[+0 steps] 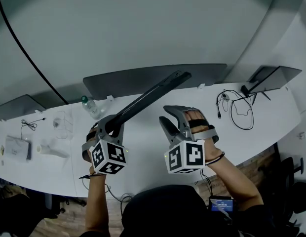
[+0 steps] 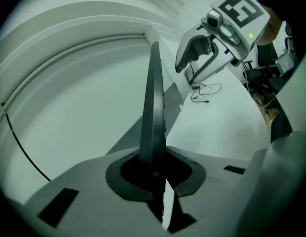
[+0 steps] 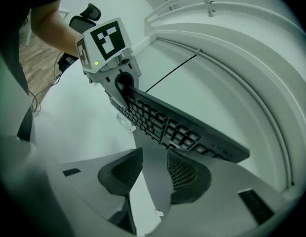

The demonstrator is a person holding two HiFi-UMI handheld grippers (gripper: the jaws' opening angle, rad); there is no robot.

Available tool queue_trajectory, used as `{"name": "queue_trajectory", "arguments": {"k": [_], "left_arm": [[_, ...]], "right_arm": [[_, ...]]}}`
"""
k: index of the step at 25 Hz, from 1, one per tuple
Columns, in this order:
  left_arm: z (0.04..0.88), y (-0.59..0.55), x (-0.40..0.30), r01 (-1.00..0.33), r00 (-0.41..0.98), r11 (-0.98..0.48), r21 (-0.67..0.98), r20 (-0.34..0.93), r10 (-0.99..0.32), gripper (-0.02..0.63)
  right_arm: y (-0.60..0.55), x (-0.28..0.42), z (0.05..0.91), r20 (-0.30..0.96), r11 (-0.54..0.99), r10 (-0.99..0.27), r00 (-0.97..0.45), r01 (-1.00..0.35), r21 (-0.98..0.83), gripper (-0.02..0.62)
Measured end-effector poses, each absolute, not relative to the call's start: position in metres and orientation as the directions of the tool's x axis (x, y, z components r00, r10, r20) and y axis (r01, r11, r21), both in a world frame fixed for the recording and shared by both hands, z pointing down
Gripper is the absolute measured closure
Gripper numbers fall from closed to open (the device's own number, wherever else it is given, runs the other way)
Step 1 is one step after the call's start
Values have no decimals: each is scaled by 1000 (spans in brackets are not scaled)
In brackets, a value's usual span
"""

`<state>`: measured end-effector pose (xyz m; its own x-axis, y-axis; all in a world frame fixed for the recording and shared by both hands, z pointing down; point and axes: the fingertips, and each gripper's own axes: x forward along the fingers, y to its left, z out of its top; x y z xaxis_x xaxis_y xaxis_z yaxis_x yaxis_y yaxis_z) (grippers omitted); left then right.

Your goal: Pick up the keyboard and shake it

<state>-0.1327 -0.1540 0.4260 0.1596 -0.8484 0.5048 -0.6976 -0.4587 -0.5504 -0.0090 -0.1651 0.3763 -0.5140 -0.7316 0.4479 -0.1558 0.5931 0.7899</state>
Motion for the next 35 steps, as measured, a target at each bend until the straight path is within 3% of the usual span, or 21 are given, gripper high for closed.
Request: {"name": "queue_trajectory", "arguments": {"k": [12,17,22,35], "left_arm": [[377,-148,-116,-817,311,-430,-385,335,-890,525],[352,-142,-105,-854,443,-486,-186,230,-867,525],[324,-137,-98,-842,536,-540,-7,112,-837,525],[302,-123,-102,-788,610,-606,107,8,-792,526]], "right_arm": [[-162,-18,359,432,710,-655,-620,-309,633,430],[-162,-22,354,427,754,-618,-660,-345,558,430],[-160,-25,351,426,818,-554,-715,-373,437,430],[-146,-41,351,414,921,-390,-822,-345,182,429]]}}
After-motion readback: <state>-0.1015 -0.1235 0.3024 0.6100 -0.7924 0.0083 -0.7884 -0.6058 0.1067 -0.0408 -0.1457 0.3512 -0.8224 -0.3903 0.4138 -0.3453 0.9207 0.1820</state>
